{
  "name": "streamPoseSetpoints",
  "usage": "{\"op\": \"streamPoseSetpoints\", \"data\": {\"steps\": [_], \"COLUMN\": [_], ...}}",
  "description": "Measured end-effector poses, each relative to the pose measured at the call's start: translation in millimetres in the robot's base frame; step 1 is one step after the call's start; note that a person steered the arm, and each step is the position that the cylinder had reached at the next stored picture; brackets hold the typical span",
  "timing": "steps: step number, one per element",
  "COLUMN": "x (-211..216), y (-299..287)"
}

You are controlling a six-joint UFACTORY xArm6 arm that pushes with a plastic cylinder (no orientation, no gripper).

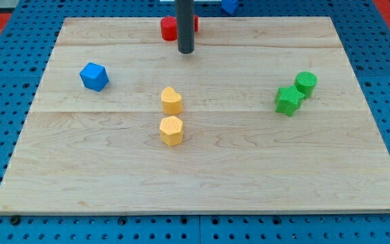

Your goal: Slide the yellow heart closer to the yellow hexagon

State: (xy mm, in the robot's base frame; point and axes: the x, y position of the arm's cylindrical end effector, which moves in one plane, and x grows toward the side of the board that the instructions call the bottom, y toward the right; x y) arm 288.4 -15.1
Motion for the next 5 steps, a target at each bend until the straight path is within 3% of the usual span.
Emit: {"op": "streamPoseSetpoints", "data": {"steps": [3,5], "x": [14.8,14.8], "y": [36.1,14.3]}}
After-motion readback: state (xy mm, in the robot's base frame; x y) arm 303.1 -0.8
